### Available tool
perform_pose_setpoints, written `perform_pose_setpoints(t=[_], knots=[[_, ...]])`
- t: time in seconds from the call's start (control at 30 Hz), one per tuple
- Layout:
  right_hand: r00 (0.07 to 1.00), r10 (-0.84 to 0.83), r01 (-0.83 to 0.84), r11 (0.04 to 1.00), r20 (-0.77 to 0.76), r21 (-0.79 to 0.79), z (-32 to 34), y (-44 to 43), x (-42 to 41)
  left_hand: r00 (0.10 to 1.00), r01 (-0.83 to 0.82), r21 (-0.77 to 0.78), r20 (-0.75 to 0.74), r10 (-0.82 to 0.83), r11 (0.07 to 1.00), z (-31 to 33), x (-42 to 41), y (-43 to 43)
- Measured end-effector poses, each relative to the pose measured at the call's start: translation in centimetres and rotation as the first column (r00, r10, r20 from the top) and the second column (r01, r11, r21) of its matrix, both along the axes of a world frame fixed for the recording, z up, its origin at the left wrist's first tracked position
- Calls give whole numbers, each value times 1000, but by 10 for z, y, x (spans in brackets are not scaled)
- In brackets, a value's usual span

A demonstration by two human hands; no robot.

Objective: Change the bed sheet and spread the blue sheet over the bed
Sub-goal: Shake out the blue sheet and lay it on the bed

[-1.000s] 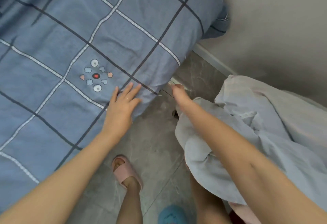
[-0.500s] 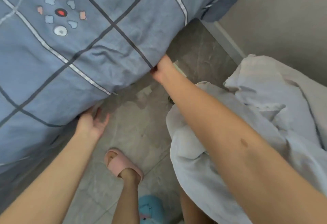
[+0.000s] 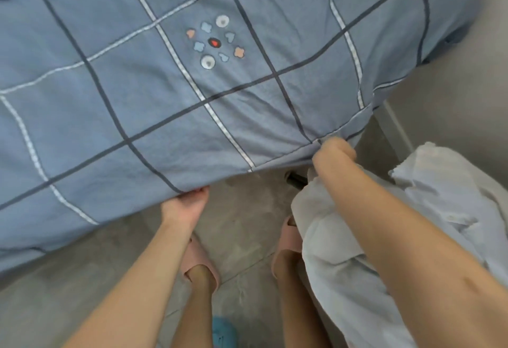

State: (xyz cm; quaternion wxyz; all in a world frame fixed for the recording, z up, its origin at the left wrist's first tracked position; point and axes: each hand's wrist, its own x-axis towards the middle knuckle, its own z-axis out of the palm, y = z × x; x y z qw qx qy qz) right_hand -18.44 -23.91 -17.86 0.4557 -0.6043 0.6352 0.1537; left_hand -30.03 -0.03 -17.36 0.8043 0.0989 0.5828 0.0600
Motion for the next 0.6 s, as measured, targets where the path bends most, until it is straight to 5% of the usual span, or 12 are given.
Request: perform_pose_setpoints(t=[0.1, 0.13, 0.2, 0.33, 0.6], knots=[[974, -171, 143, 972, 145, 184, 18, 2, 4, 979, 141, 20, -151, -136, 990, -1, -12, -6], [939, -273, 186, 914, 207, 360, 24, 6, 6, 960, 183, 23, -217, -174, 983, 1, -18, -8], [908, -255, -2, 789, 332, 614, 35, 16, 3, 950, 169, 19, -270, -157, 985, 10, -31, -10], [908, -42, -219, 800, 417, 558, 49, 24, -4, 980, 90, 50, -184, -80, 995, 32, -49, -14], [926, -200, -57, 764, 320, 643, 105, 40, 3, 977, -186, 66, 115, 178, 980, 95, -63, 32]])
